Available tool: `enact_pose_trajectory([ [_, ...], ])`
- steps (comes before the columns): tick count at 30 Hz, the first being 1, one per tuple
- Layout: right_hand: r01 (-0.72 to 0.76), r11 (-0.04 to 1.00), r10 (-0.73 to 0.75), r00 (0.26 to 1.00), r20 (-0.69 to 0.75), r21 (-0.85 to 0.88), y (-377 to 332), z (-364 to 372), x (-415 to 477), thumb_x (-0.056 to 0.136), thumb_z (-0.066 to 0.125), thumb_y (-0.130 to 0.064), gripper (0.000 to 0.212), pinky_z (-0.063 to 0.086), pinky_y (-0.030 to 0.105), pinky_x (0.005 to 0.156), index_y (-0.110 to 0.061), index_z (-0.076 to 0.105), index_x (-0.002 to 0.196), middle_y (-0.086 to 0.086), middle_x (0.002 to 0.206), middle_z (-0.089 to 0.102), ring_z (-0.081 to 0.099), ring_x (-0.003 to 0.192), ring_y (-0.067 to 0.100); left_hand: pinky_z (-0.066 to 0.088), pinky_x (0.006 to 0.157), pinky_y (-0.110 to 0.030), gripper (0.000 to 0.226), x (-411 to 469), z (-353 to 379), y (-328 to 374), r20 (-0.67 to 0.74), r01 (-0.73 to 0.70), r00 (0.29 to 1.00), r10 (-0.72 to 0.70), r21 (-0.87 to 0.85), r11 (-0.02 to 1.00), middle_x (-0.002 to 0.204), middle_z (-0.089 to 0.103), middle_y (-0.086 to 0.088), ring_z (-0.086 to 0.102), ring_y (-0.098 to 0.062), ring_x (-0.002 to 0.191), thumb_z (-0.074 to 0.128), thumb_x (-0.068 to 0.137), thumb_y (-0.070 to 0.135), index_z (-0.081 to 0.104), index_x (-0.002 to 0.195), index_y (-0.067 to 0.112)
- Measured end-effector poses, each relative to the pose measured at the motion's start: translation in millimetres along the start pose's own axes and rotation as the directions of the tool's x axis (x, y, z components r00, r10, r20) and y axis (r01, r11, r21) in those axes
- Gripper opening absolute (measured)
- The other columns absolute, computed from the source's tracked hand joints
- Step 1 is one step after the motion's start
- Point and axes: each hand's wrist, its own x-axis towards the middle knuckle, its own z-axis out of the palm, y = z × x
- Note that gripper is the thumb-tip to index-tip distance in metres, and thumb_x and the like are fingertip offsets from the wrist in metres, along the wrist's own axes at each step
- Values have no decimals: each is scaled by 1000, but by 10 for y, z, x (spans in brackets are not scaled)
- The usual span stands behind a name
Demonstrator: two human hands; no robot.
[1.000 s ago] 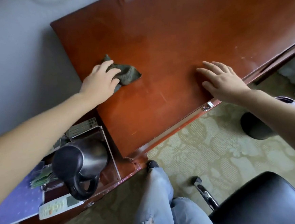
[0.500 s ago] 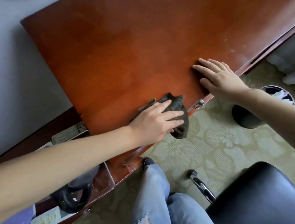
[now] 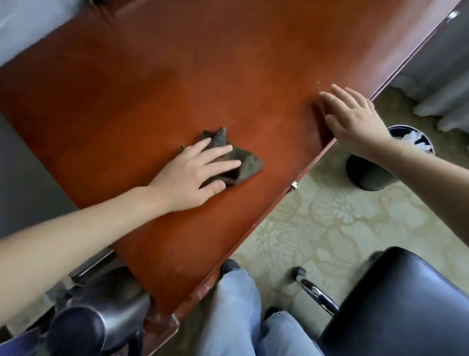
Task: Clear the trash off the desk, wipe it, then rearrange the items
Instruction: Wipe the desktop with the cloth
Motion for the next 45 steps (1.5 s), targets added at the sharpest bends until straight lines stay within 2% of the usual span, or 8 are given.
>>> enact_pose_trajectory([
  [9, 45, 995, -32, 990, -139, 93, 349, 79, 256, 90, 30, -32, 50, 22, 41, 111, -14, 48, 133, 11, 142, 43, 34, 131, 32, 37, 101, -46, 37, 825, 505, 651, 6, -583, 811, 585, 100, 806, 123, 62, 4, 49, -37, 122, 43, 86, 35, 67, 113, 28],
  [12, 45, 988, -15, 980, -198, 146, 460, -3, 246, 91, 38, -17, 41, 24, 32, 107, -8, 52, 129, 14, 136, 48, 38, 127, 32, 44, 88, -43, 28, 1203, 619, 984, 74, -676, 736, 672, 134, 725, 96, 71, 1, 63, -33, 95, 46, 80, 25, 73, 87, 20],
  [16, -26, 990, 58, 971, -230, 139, 689, -179, 227, 94, 37, -21, 40, 25, 28, 105, -11, 52, 129, 11, 137, 47, 38, 127, 31, 50, 62, -33, 25, 1668, 528, 1107, 6, -651, 759, 652, 48, 757, 80, 67, 0, 61, -26, 72, 49, 75, 17, 73, 83, 18],
  [22, -87, 983, 119, 973, -199, 163, 986, -294, 378, 93, 35, -27, 43, 24, 33, 108, -14, 50, 131, 11, 141, 44, 35, 130, 32, 54, 71, -37, 23, 1765, 14, 574, -389, -409, 861, 327, -148, 901, 98, 68, -3, 62, -25, 90, 55, 88, 13, 72, 103, 14],
  [28, 47, 997, -42, 996, -83, 59, 1149, -259, 771, 88, 25, -40, 56, 24, 47, 111, -17, 49, 134, 12, 143, 42, 34, 132, 35, 33, 102, -49, 43, 2025, 108, 379, -53, -254, 965, 256, 29, 967, 137, 50, -5, 44, -34, 124, 37, 92, 40, 53, 131, 29],
  [34, 228, 970, -223, 973, -64, 85, 1423, -292, 930, 90, 32, -29, 46, 33, 47, 104, -17, 55, 128, 10, 135, 50, 44, 123, 33, 34, 102, -48, 47, 2542, 260, 701, 14, -351, 935, 354, 183, 918, 135, 53, -2, 46, -35, 124, 37, 87, 44, 52, 130, 32],
  [39, 252, 959, -234, 962, -139, 132, 1541, -336, 952, 88, 39, -18, 37, 36, 39, 101, -10, 63, 116, 12, 124, 57, 51, 111, 33, 44, 77, -36, 25, 2901, 390, 1069, 0, -546, 832, 555, 180, 818, 100, 67, 6, 58, -29, 104, 49, 79, 24, 72, 86, 25],
  [45, 152, 948, -158, 987, -1, 278, 1478, -744, 941, 90, 48, -3, 26, 38, 19, 87, -10, 68, 104, 7, 103, 68, 61, 97, 23, 47, 71, -30, 18, 3129, 77, 1294, -240, -641, 757, 607, -93, 762, 98, 68, 3, 54, -21, 96, 56, 83, 20, 73, 88, 21],
])
